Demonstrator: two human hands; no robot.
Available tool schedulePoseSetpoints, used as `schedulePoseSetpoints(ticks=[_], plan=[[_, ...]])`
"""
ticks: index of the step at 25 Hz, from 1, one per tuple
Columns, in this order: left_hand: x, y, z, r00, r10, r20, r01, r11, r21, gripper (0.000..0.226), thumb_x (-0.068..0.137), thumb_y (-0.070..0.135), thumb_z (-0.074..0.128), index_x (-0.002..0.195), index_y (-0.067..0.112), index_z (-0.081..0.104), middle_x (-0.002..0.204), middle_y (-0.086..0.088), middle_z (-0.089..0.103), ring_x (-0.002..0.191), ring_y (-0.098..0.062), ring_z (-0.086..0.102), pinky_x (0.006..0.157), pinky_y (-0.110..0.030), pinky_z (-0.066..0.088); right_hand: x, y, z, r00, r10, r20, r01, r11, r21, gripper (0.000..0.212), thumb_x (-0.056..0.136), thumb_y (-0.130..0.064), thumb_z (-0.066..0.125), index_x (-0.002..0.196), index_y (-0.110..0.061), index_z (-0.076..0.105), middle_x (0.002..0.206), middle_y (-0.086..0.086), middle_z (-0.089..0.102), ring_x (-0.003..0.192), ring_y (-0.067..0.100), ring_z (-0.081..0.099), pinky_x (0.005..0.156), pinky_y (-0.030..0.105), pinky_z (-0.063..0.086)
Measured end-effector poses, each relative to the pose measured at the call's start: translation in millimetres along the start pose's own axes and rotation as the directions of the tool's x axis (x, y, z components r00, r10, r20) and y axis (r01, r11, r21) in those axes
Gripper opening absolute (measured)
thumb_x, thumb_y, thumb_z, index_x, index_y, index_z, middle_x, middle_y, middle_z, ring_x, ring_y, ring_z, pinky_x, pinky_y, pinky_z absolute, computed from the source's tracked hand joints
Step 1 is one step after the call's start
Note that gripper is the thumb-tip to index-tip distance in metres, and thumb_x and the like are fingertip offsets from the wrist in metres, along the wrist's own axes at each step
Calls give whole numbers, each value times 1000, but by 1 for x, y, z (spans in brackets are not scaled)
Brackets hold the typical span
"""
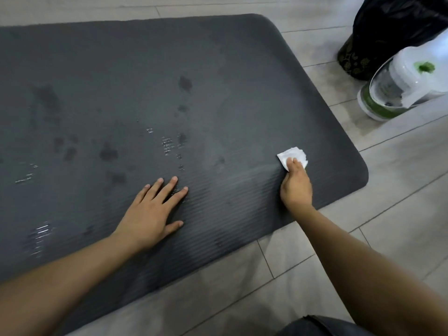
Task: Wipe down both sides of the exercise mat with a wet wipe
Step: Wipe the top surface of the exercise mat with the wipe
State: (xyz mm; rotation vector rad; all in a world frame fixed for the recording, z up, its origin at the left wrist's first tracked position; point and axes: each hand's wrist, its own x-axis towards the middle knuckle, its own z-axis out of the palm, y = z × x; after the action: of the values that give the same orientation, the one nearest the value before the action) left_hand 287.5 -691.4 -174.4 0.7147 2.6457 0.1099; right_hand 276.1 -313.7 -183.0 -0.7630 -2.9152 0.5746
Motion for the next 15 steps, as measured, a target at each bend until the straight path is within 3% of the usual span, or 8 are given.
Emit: schedulePoseSetpoints(ticks=[1,3,6,8,10,12,13,15], plan=[[0,1,0,1000,-4,-3,4,1000,-1,83,98,69,36,160,40,-11,169,4,-18,158,-25,-7,127,-39,-4,-1,-16,5,999,41,-19,-40,999,29,43,97,-5,34,138,-8,48,148,11,43,133,34,41,107,40,34],[-1,2,1,1000,-4,-15,4,1000,-23,82,95,72,32,161,39,-6,170,3,-13,159,-26,-2,127,-40,-2,-20,-53,26,982,-186,35,182,978,99,46,95,-3,35,139,-3,49,149,17,42,137,34,39,113,35,27],[-3,2,-1,999,-3,-51,4,1000,20,84,84,70,32,160,35,25,168,-5,23,152,-32,32,122,-47,26,-67,-95,57,657,-728,198,717,684,135,49,96,-12,35,143,-5,47,149,14,43,141,26,36,120,30,17],[-2,-2,0,997,16,-72,-12,999,50,79,82,65,40,154,32,41,159,-6,43,140,-32,50,111,-48,41,-46,-90,58,496,-839,222,840,529,124,48,96,-10,39,144,-9,47,150,9,44,141,20,36,120,29,18],[-2,-5,-2,996,25,-84,-22,999,40,73,83,60,42,150,34,46,155,-5,49,135,-30,55,107,-46,46,-6,-67,54,618,-769,165,771,633,65,48,97,-10,38,145,-12,46,152,7,42,142,20,36,119,32,24],[0,-6,-5,992,31,-121,-28,999,26,66,83,57,45,145,35,51,150,-3,54,131,-29,58,103,-46,50,37,-45,44,899,-436,46,432,899,70,49,96,-8,36,144,-13,47,152,7,42,141,24,37,116,39,30],[2,-6,-6,990,34,-137,-31,999,19,60,84,55,47,140,35,55,146,-3,57,127,-28,60,100,-45,52,50,-46,41,970,-244,-8,244,965,101,48,96,-5,36,141,-14,49,149,7,44,138,27,40,112,41,35],[10,-5,-10,983,41,-179,-47,998,-29,46,86,50,50,128,35,59,136,0,60,116,-26,62,94,-43,54,48,-78,53,987,-153,-41,157,975,154,46,93,0,36,135,-15,52,143,4,49,131,30,45,104,40,41]])
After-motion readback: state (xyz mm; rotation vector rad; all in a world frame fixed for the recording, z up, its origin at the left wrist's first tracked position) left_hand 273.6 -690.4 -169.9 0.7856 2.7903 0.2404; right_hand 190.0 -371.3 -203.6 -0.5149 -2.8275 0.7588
